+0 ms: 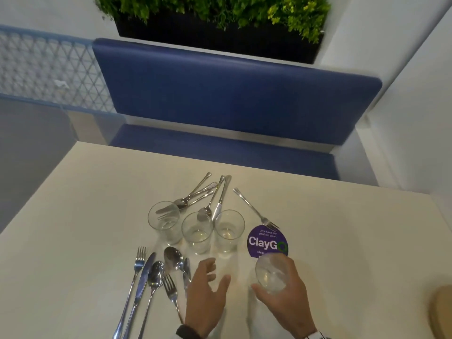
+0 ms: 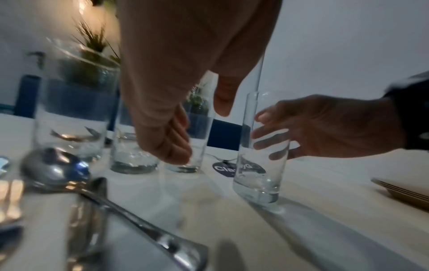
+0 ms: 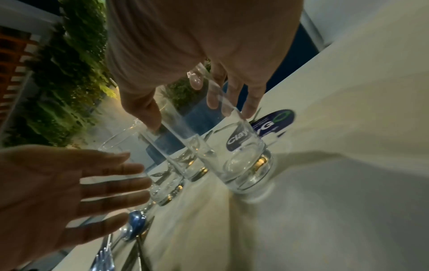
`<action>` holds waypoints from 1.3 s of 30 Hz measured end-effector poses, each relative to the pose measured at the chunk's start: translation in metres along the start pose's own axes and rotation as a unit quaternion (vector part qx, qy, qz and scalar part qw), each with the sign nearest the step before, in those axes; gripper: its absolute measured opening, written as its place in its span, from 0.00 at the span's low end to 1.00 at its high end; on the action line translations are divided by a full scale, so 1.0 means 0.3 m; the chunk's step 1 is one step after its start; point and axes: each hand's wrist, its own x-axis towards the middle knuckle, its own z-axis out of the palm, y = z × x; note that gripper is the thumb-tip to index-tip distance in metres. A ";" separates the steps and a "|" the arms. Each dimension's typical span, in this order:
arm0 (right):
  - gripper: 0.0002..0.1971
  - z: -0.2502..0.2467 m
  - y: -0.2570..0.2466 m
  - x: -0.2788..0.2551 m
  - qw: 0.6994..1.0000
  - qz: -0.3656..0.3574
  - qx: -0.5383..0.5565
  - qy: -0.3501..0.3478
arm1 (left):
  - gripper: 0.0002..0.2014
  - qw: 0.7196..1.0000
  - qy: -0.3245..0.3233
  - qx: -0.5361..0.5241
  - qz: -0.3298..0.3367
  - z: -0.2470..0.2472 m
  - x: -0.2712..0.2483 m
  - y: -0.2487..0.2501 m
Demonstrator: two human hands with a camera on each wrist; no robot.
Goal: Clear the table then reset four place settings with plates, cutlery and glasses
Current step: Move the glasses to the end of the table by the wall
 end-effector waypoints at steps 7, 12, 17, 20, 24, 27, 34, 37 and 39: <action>0.44 -0.196 0.136 -0.073 0.996 0.044 0.005 0.081 | 0.44 0.996 0.058 -0.056 -0.026 0.172 0.057 0.051; 0.44 -0.329 0.182 -0.081 0.991 0.059 0.050 0.107 | 0.46 0.984 0.143 -0.088 -0.057 0.253 0.103 0.100; 0.32 -0.470 0.177 -0.035 0.986 0.098 0.110 0.076 | 0.48 0.966 0.224 -0.107 -0.075 0.344 0.154 0.129; 0.35 -0.514 0.280 -0.058 0.993 0.090 0.053 0.048 | 0.49 0.955 0.267 -0.080 -0.098 0.389 0.200 0.147; 0.42 -0.576 0.340 -0.083 0.992 0.083 0.025 0.087 | 0.42 0.950 0.294 -0.058 -0.086 0.420 0.235 0.186; 0.35 -0.690 0.339 -0.016 0.986 0.112 0.043 0.114 | 0.35 0.961 0.274 -0.011 -0.047 0.416 0.202 0.218; 0.35 -1.120 0.405 0.309 0.945 0.162 0.065 0.277 | 0.42 0.983 0.129 0.080 0.104 0.474 0.047 0.410; 0.37 -1.289 0.479 0.409 0.926 0.179 0.034 0.330 | 0.38 0.983 -0.014 0.107 0.149 0.613 0.060 0.511; 0.37 -1.372 0.542 0.444 0.919 0.188 0.022 0.345 | 0.34 0.978 -0.086 0.095 0.162 0.738 0.086 0.556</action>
